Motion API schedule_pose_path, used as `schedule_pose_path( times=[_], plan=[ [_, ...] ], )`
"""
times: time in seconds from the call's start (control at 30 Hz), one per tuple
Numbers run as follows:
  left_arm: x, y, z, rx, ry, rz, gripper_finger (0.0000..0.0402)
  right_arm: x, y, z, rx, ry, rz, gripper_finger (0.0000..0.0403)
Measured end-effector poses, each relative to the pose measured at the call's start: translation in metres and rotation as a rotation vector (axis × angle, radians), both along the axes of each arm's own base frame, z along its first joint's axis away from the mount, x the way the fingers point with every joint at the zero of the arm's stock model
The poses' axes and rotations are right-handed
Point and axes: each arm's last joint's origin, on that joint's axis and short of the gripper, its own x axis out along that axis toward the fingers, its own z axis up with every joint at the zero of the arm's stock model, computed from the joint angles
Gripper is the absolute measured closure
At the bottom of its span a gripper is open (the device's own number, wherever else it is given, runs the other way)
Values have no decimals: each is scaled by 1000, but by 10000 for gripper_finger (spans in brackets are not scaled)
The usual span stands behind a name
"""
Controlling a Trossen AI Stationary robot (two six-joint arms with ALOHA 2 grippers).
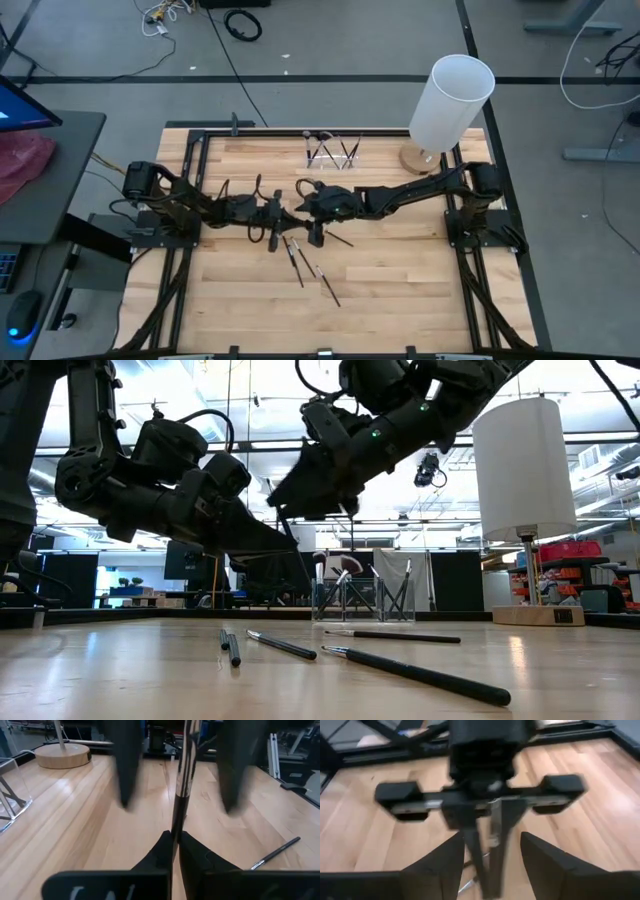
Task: Pick & Place Makeup Supplies
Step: Put the black makeup brush into the transparent organizer
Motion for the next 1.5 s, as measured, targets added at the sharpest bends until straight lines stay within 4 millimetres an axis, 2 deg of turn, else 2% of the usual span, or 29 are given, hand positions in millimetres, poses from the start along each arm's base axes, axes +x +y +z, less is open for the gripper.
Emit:
schedule_pose_path(
  times=[0.1, 0.17, 0.43, 0.57, 0.73, 0.83, 0.97, 1.17, 1.3, 1.5],
  plan=[
    [0, 0, 0, -1, -4, 2, 384, 3, 1, -4, -17, -14, 18, 217],
    [0, 0, 1, -2, -7, 2, 383, 3, 0, -5, -31, -8, 21, 240],
    [0, 0, 1, 0, -10, 14, 381, 3, 0, -5, -49, -10, 14, 385],
    [0, 1, 1, 0, -14, 15, 362, 2, 3, -3, -69, -9, -20, 382],
    [0, 0, 1, -20, -8, 12, 289, -14, 3, 12, -208, -36, -156, 394],
    [0, 0, 1, -45, -5, 18, 238, -39, -9, 10, -268, -71, -322, 392],
    [0, 0, 0, -45, 2, 20, 190, -81, -30, 4, -266, -225, -549, 392],
    [0, 0, 0, -19, -2, 18, 169, -129, -68, -16, -188, -485, -796, 392],
    [0, 1, 0, -16, -4, 30, 175, -143, -96, -27, -156, -478, -912, 392],
    [0, 1, 0, -13, -4, 42, 187, -140, -124, -30, -152, -478, -936, 392]
  ],
)
